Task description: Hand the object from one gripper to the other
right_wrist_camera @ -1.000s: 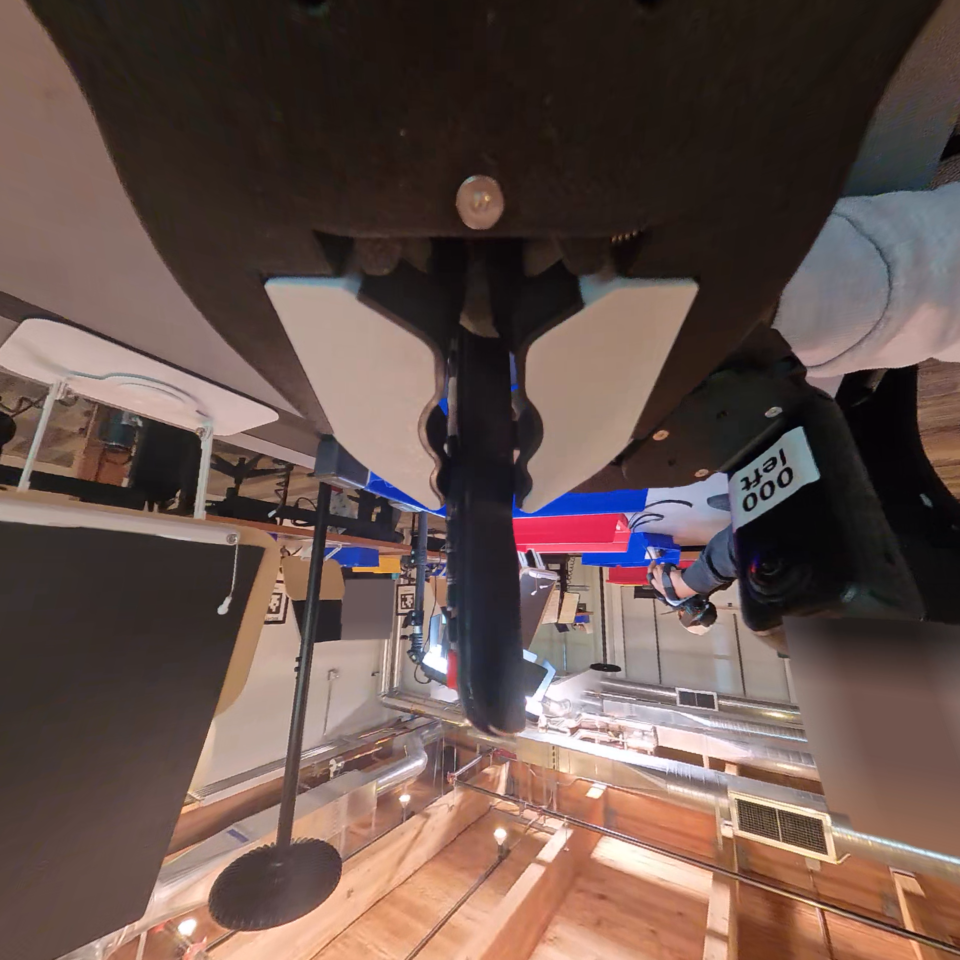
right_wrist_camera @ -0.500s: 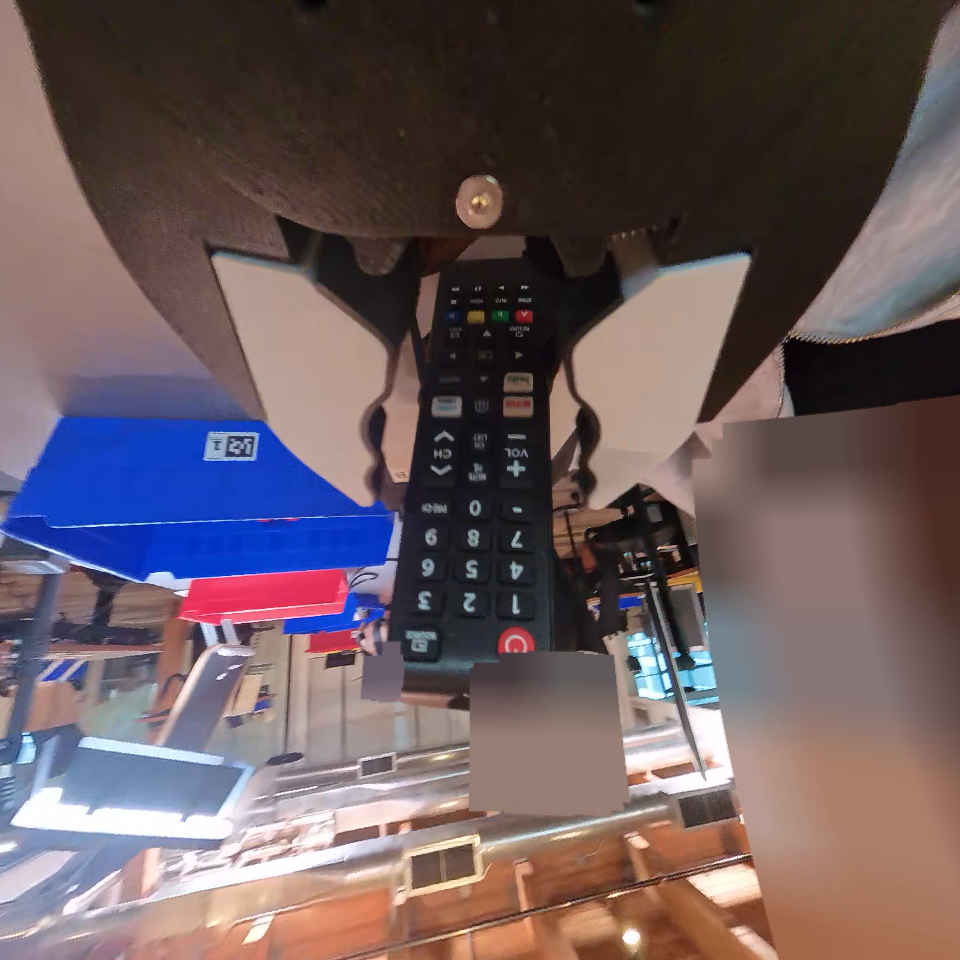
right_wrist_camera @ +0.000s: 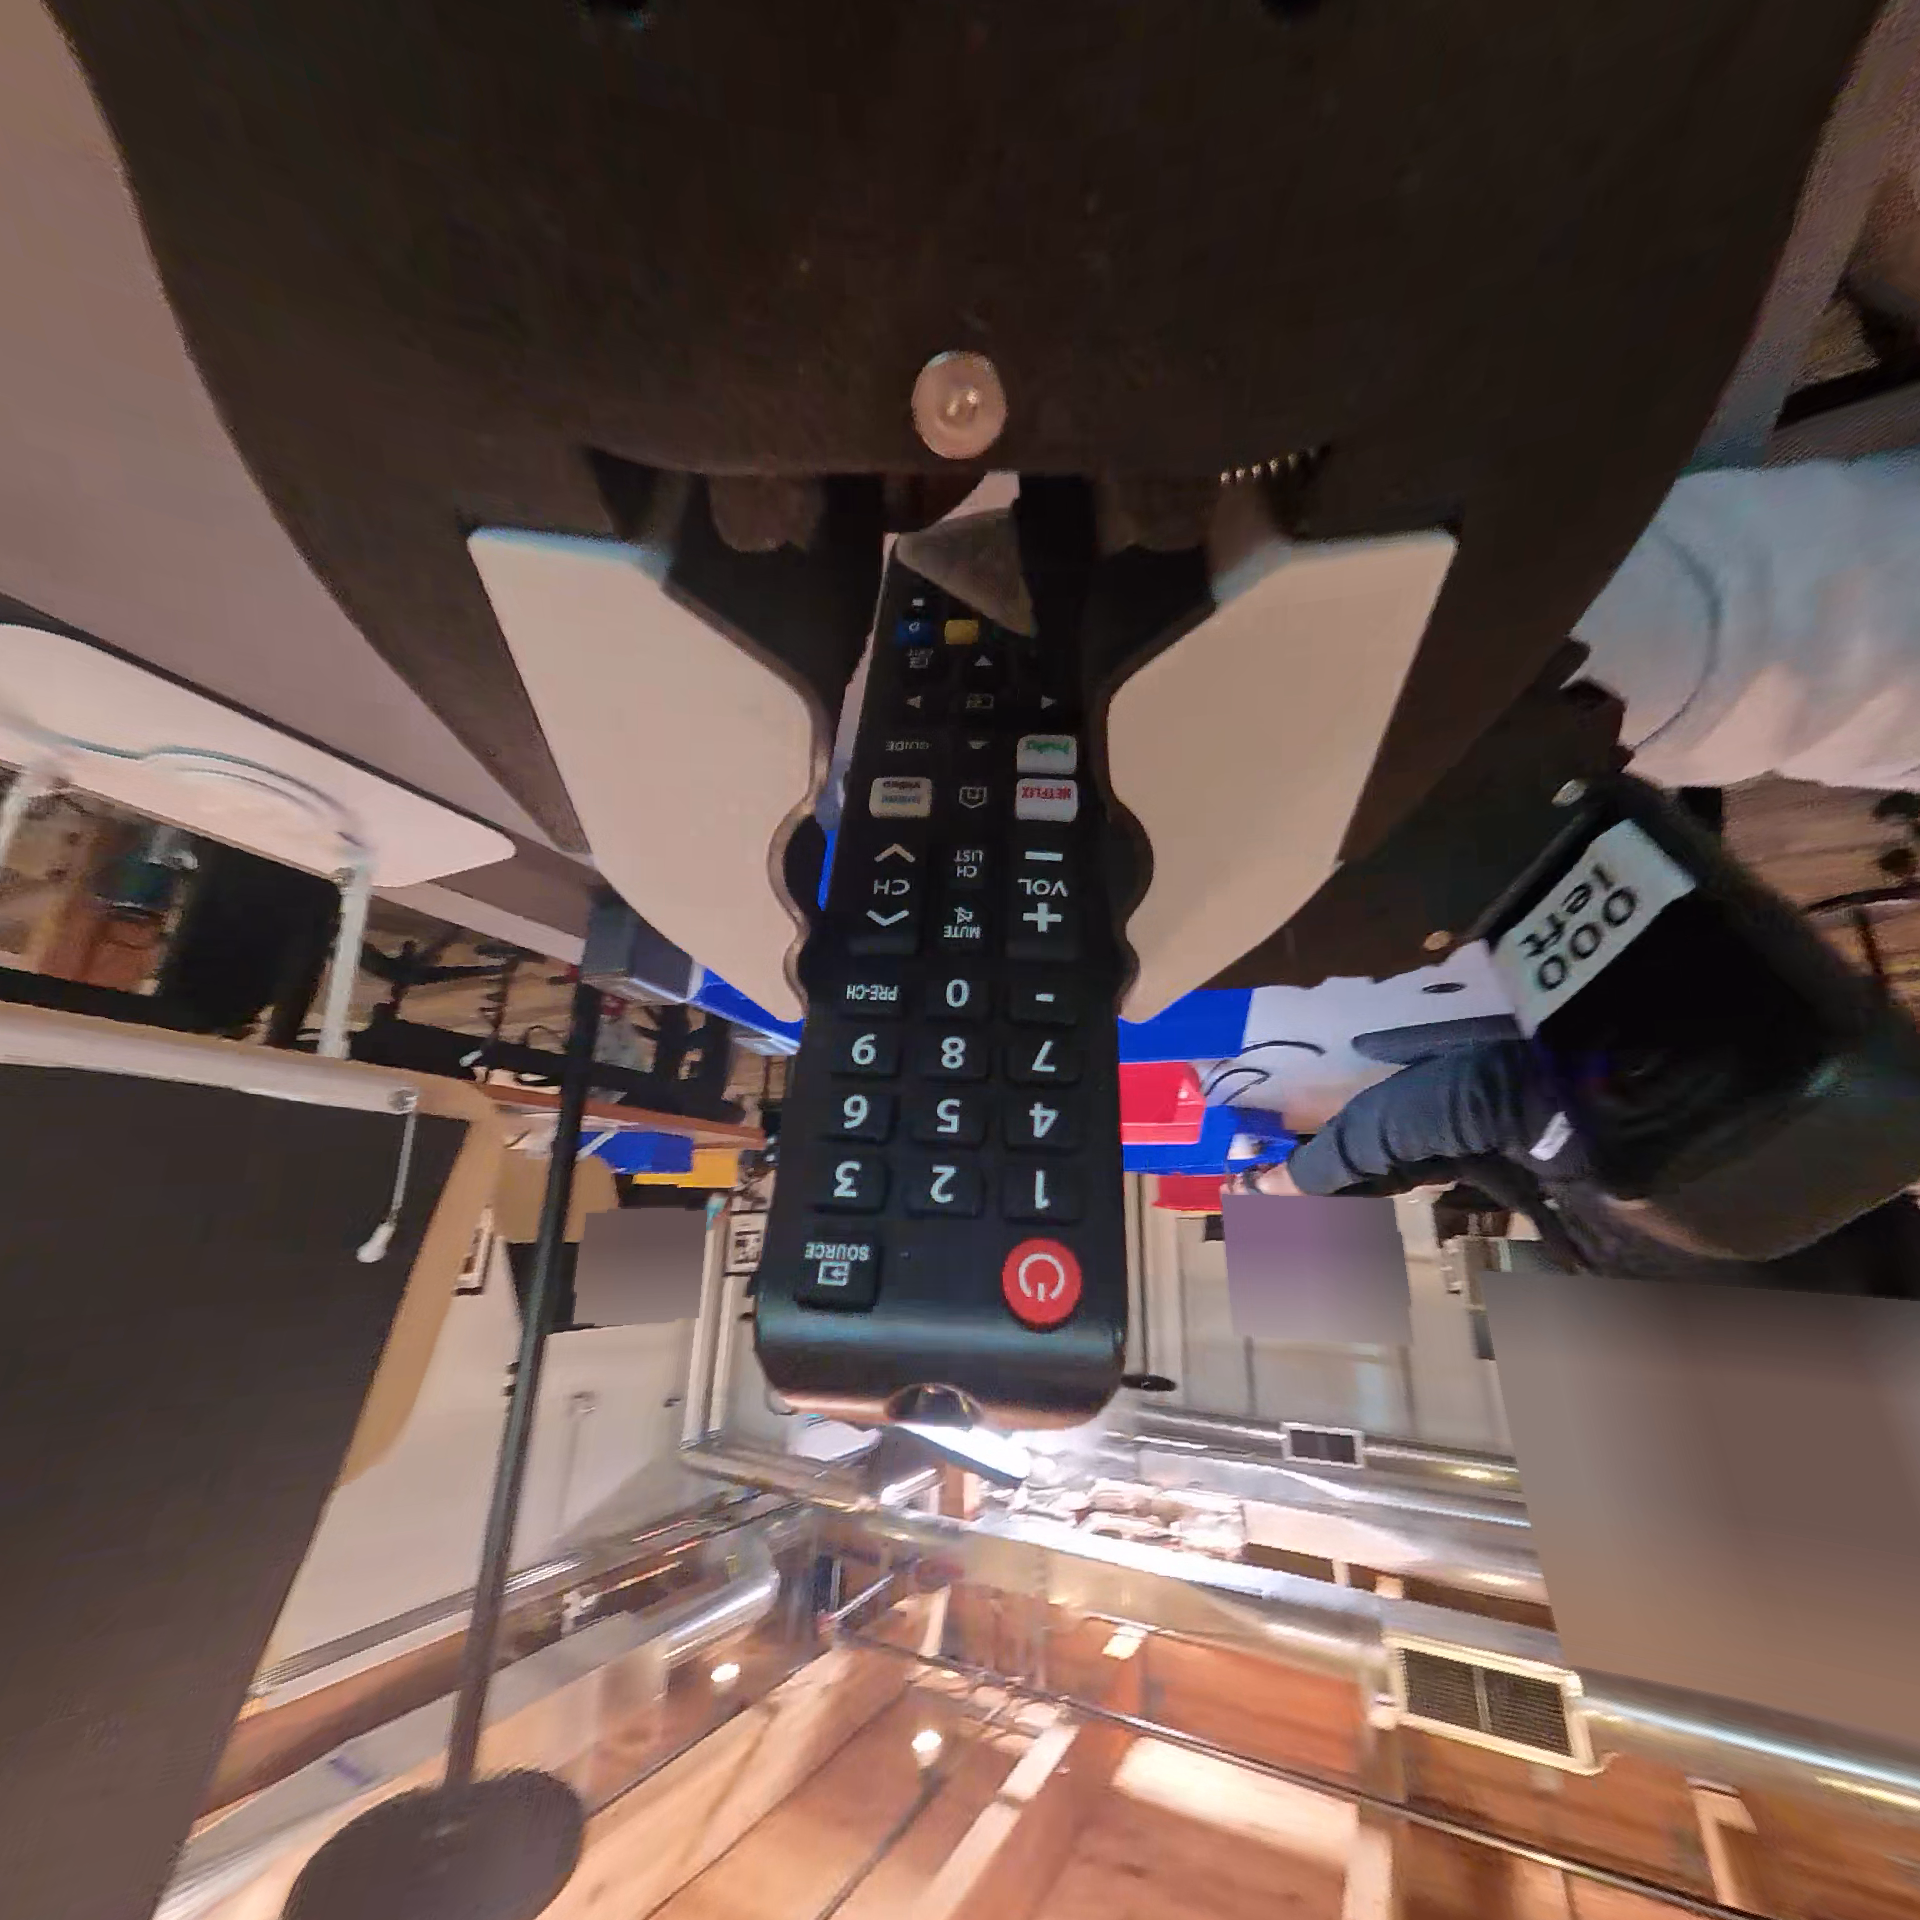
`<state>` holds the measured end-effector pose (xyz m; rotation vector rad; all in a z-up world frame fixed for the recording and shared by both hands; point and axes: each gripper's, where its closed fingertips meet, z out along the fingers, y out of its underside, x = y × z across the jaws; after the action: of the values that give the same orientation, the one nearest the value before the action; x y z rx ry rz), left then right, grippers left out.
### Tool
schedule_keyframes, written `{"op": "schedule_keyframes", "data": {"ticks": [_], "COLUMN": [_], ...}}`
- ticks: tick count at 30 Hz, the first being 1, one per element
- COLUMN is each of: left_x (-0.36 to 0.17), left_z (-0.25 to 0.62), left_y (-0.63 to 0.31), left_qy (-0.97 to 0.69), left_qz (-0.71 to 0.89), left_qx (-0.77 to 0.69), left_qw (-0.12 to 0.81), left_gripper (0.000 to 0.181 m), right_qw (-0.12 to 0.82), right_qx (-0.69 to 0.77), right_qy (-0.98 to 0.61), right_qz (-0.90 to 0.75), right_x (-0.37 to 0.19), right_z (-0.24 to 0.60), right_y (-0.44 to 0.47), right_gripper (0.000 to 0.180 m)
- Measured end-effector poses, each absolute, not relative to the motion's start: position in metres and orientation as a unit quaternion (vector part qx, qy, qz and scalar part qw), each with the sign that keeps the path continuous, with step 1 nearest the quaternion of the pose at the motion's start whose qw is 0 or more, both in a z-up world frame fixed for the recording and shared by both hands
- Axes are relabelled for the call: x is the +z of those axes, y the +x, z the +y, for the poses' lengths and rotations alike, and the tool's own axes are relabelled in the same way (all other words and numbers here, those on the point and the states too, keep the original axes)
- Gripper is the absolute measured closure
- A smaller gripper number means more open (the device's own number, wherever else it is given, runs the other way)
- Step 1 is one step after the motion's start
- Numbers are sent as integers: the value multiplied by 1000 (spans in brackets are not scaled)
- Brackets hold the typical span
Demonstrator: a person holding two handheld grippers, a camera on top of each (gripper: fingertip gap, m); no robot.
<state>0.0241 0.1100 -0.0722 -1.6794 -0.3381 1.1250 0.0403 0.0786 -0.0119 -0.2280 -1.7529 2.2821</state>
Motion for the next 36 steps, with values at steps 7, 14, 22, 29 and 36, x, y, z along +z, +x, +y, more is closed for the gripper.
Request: {"op": "schedule_keyframes", "data": {"ticks": [7,14,22,29,36], "left_x": [-57,-48,-50,-51,-58], "left_z": [114,127,110,97,102], "left_y": [43,77,42,22,26], "left_qy": [-677,-651,-647,-655,-674], "left_qz": [-145,-117,-186,-168,-175], "left_qx": [279,21,189,483,422], "left_qw": [666,750,715,556,580], "left_gripper": [156,156,123,106,129], "right_qw": [70,-143,62,163,167], "right_qx": [808,795,793,796,799], "right_qy": [-39,17,-7,-106,-91], "right_qz": [-583,-589,-606,-573,-570], "right_x": [-1,-4,-4,-9,-8], "right_z": [82,93,91,87,79], "right_y": [50,71,54,36,44], "right_gripper": [120,138,156,156,154]}}
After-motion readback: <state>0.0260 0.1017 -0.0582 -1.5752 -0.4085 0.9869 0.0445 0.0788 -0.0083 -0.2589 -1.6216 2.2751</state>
